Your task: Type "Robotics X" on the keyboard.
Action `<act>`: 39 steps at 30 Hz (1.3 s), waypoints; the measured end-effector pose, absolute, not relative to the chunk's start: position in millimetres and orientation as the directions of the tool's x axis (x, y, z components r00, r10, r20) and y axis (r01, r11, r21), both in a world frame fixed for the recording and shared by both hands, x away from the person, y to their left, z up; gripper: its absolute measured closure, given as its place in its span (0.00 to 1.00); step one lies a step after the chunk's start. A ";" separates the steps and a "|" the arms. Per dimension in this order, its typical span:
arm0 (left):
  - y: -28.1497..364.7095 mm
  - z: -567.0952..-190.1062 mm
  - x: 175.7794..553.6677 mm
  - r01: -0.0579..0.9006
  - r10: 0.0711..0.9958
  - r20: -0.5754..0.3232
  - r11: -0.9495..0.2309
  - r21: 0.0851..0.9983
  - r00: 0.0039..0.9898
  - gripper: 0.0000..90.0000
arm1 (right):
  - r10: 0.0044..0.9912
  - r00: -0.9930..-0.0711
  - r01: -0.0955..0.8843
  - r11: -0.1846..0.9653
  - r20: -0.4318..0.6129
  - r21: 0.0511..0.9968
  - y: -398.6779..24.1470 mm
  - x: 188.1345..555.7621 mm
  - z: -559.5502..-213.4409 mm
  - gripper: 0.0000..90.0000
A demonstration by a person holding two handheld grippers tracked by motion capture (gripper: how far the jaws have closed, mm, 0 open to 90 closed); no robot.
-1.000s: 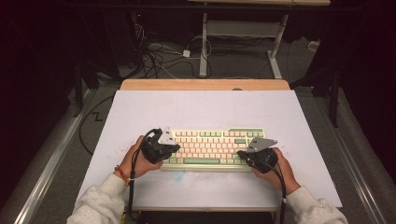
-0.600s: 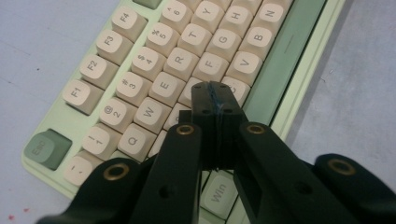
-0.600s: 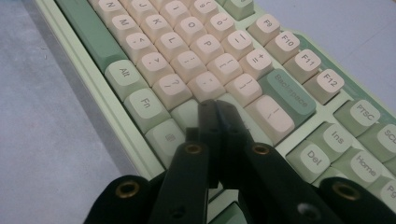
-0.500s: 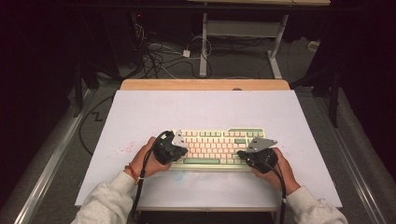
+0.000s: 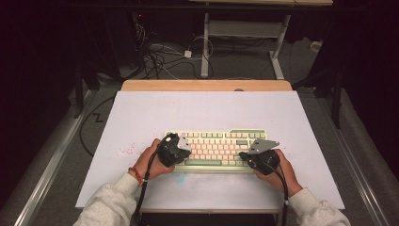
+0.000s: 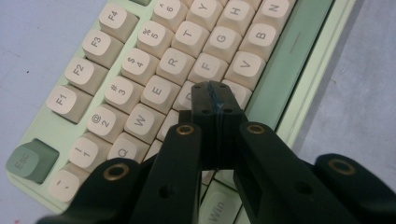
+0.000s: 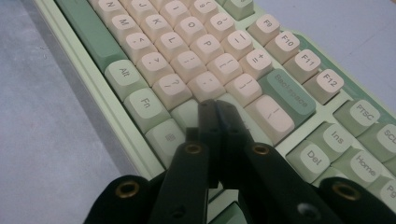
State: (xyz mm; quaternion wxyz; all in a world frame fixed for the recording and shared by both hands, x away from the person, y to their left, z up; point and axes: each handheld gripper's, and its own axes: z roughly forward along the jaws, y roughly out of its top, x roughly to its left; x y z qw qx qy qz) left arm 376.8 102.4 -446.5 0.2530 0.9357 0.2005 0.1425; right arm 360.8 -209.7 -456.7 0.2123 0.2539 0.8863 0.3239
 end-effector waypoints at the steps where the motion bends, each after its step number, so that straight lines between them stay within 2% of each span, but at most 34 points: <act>1: 103.0 -445.9 376.3 0.303 0.451 0.168 -0.788 0.535 0.876 0.98 | 0.588 -0.781 0.313 0.661 -0.212 0.682 -209.7 360.8 -456.7 1.00; 7: 108.5 -437.3 374.7 0.293 0.486 0.195 -0.752 0.590 0.852 0.97 | 0.583 -0.789 0.319 0.657 -0.192 0.684 -210.8 361.8 -453.8 1.00; 10: 111.7 -434.6 374.6 0.293 0.502 0.198 -0.734 0.613 0.842 0.96 | 0.594 -0.784 0.307 0.624 -0.181 0.719 -213.9 360.8 -442.7 1.00; 18: 119.1 -431.1 375.5 0.292 0.554 0.223 -0.689 0.664 0.802 0.91 | 0.621 -0.756 0.280 0.594 -0.209 0.754 -218.4 359.6 -432.3 1.00; 24: 124.0 -430.1 377.0 0.287 0.580 0.235 -0.665 0.689 0.780 0.79 | 0.650 -0.729 0.266 0.558 -0.215 0.786 -222.1 361.4 -425.4 1.00; 29: 125.2 -428.5 375.7 0.261 0.599 0.281 -0.658 0.706 0.749 0.69 | 0.679 -0.701 0.268 0.532 -0.216 0.803 -224.7 362.9 -422.4 0.94; 34: 125.7 -430.1 375.8 0.269 0.616 0.272 -0.640 0.719 0.740 0.57 | 0.695 -0.684 0.267 0.520 -0.221 0.812 -226.1 363.9 -422.6 0.88; 39: 125.7 -431.0 374.2 0.256 0.617 0.286 -0.640 0.725 0.733 0.46 | 0.714 -0.662 0.270 0.510 -0.227 0.816 -225.8 364.7 -423.1 0.67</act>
